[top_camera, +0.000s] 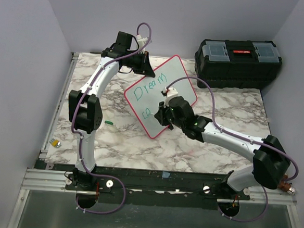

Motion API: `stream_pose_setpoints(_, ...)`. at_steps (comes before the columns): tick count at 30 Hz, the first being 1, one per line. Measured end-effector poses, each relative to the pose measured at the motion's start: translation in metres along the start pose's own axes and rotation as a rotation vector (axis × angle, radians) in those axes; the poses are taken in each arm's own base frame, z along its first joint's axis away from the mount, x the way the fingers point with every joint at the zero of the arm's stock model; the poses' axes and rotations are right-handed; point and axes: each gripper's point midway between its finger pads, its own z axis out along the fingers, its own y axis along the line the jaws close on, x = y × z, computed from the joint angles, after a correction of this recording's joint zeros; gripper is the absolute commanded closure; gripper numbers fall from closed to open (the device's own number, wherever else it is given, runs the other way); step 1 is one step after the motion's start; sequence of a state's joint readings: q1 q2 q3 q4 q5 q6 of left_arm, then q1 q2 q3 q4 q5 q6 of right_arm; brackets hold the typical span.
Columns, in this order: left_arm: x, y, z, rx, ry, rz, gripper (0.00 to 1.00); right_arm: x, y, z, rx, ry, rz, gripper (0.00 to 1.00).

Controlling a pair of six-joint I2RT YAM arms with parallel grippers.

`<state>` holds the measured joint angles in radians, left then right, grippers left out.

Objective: Write a sentence on the whiteboard

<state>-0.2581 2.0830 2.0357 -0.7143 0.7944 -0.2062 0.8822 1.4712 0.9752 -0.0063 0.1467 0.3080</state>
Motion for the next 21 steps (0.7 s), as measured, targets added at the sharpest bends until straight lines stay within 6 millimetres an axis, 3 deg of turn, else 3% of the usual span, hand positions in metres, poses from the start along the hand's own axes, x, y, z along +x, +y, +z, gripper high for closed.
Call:
stream_pose_setpoints(11, 0.000, 0.000, 0.000, 0.000, 0.002, -0.002, 1.00, 0.009, 0.007, -0.004, -0.052, 0.025, 0.005, 0.99)
stream_pose_setpoints(21, 0.000, 0.000, 0.000, 0.000, 0.002, -0.002, 1.00, -0.023, 0.017, -0.019, -0.095, -0.080, 0.017, 0.99)
